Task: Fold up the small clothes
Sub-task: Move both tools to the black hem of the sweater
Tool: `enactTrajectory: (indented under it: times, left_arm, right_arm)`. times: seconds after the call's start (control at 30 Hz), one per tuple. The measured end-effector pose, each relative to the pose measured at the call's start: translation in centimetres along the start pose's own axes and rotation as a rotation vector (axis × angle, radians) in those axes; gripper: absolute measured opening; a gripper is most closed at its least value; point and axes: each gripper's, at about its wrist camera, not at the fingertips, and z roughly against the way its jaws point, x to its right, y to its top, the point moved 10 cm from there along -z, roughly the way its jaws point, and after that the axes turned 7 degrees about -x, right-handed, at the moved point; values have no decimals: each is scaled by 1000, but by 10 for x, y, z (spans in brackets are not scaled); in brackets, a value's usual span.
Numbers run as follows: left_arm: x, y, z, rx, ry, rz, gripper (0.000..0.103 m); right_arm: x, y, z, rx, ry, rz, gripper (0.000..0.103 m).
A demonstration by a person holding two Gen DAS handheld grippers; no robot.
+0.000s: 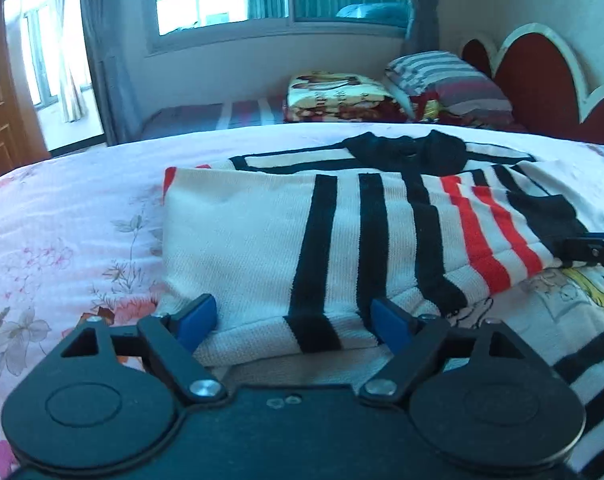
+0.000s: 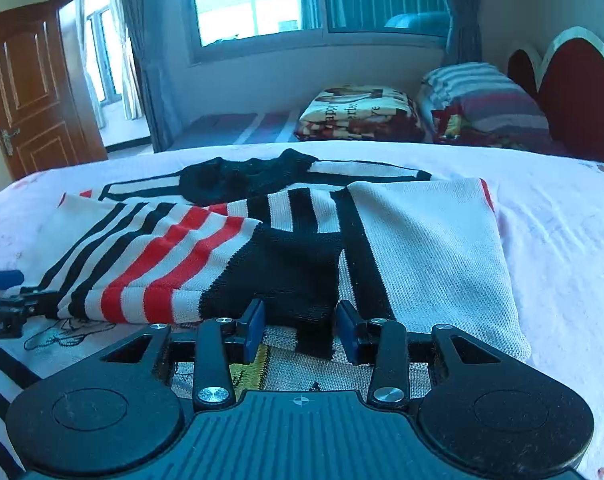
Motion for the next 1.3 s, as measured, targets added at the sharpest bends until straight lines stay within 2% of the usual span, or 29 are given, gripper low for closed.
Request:
enactTrajectory:
  times: [0.23,0.5,0.6,0.7,0.77,0.87,0.97,1.07,1.13,1.23,1.3]
  left_arm:
    - [2,-2,0,0,40,8,87]
    - [3,1,-2,-38,48,-2,88]
    - [2,1,-3,-45,45,-18,90]
    - [-1,2,6,-81,39,-26,90]
    - [-4,-4,28,-64,42,-43,89]
    - [-13,-40,65,-78,13,-46,88]
    - [-23,-93,104,-100,-18,-27,82]
    - [-37,-145,138,-119,-51,54,80]
    - [-49,-169,159,-108,-77,143,78]
    - [-52,-191,186,-118,-148,216,74]
    - [-45,-199,197,-136,-253,250,71]
  right_arm:
    - [2,-2,0,-2,15,12,39]
    - [-2,2,-6,-52,0,66,40]
    - [-5,2,-7,-85,-8,104,43]
    - [3,3,16,-84,20,36,43]
    - [13,-6,42,-63,33,-11,43]
    - [28,-31,80,-66,43,-59,43]
    - [47,-64,120,-86,43,-147,43]
    - [61,-102,160,-109,41,-255,43]
    - [63,-129,183,-131,83,-326,43]
    - [63,-163,218,-146,123,-394,43]
    - [60,-182,234,-159,168,-440,43]
